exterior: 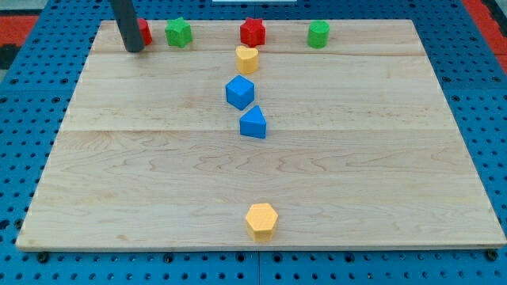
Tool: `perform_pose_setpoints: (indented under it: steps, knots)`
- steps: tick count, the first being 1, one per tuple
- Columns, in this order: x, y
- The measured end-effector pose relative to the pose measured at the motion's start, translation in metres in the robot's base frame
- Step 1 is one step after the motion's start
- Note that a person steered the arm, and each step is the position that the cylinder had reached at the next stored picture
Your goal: Drag the hexagon close to the bottom side of the triangle
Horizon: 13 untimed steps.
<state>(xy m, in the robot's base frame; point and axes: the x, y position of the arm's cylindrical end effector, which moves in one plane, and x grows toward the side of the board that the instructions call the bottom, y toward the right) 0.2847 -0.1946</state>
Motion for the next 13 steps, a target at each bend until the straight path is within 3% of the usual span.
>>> perform_pose_setpoints:
  steps: [2,3,5,7,9,10,11,12,13]
  knots:
    - [0.259,0.123]
    - [0.332,0.155]
    - [0.334,0.173]
    - [0.312,0.341]
    - [0.316,0.218]
    - [0.271,0.161]
    - [0.258,0.174]
    - [0.307,0.175]
    - [0.298,0.221]
